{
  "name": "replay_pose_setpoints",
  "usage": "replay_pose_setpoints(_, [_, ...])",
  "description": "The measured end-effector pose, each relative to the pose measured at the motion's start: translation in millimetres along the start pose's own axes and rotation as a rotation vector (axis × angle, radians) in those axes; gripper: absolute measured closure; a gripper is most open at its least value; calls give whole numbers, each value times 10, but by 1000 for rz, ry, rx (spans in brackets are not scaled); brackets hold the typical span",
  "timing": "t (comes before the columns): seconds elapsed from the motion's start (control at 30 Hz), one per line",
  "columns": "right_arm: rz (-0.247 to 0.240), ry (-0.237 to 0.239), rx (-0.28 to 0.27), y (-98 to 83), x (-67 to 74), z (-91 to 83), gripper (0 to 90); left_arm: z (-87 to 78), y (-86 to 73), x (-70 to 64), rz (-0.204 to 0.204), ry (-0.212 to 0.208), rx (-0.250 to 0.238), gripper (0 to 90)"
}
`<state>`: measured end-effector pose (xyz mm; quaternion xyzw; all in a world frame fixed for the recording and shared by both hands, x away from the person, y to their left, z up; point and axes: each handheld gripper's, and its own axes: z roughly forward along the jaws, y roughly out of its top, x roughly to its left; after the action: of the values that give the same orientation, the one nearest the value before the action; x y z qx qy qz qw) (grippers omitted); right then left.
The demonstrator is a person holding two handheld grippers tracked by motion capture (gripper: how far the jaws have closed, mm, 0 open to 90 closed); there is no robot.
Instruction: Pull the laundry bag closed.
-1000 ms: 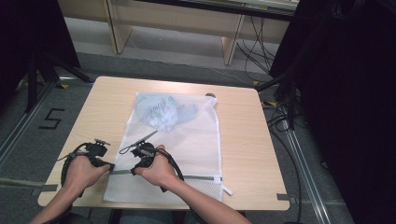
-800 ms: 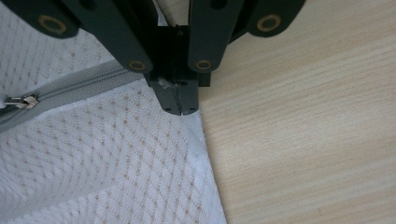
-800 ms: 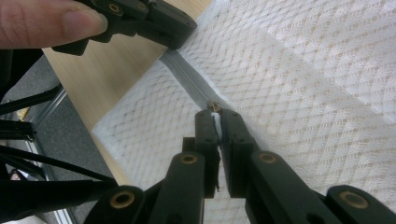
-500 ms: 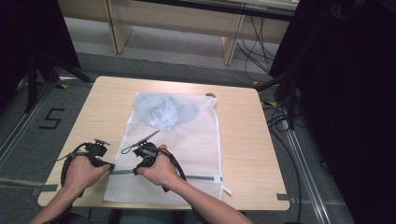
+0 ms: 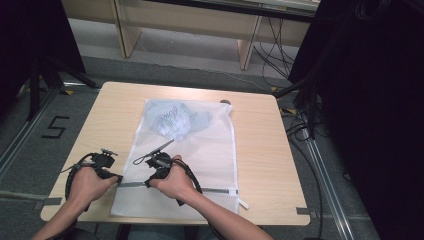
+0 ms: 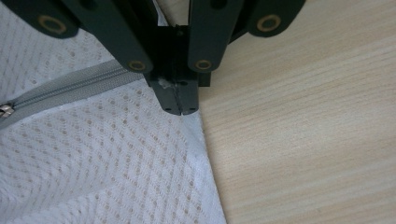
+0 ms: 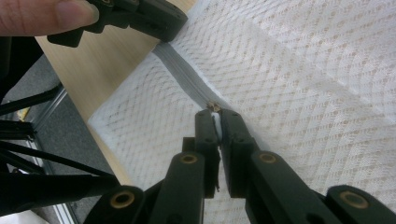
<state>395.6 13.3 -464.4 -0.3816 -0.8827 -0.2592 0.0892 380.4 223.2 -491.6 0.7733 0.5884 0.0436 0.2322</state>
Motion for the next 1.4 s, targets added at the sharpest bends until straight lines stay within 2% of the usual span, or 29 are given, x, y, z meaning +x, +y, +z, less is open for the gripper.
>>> replay_pose_setpoints(0.07, [7, -5, 1, -6, -1, -10, 871, 0, 0, 0, 0, 0, 1, 899])
replay_pose_setpoints(0.1, [-15, -5, -4, -10, -23, -9, 871, 1, 0, -1, 0, 1, 0, 899])
replay_pose_setpoints(0.27, [16, -6, 4, -26, -35, -31, 870, 0, 0, 0, -1, -1, 0, 899])
replay_pose_setpoints(0.43, [10, -8, -1, -36, -56, -48, 871, 0, 0, 1, -1, -1, 0, 899])
replay_pose_setpoints(0.57, [27, -5, -6, -46, -54, -47, 870, 0, 0, 1, -1, -1, 0, 899])
replay_pose_setpoints(0.63, [2, -3, -6, -49, -75, -51, 870, -2, 0, 4, 1, 0, 3, 899])
replay_pose_setpoints(0.7, [15, -1, 0, -53, -69, -59, 870, -3, 0, 7, 3, -1, 4, 899])
replay_pose_setpoints(0.87, [3, -4, -10, -52, -85, -65, 871, -3, 0, 7, 3, 0, 4, 899])
replay_pose_setpoints(0.9, [31, -6, 7, -51, -65, -83, 871, -4, 0, 7, 4, -1, 5, 899])
replay_pose_setpoints(0.97, [18, -8, 6, -49, -74, -86, 871, -4, 0, 7, 3, -1, 5, 899])
replay_pose_setpoints(1.17, [33, -14, 13, -58, -78, -93, 871, -3, 0, 8, 2, -1, 4, 899])
replay_pose_setpoints(1.4, [19, -14, 21, -58, -102, -106, 870, -4, 1, 8, 4, -1, 5, 899])
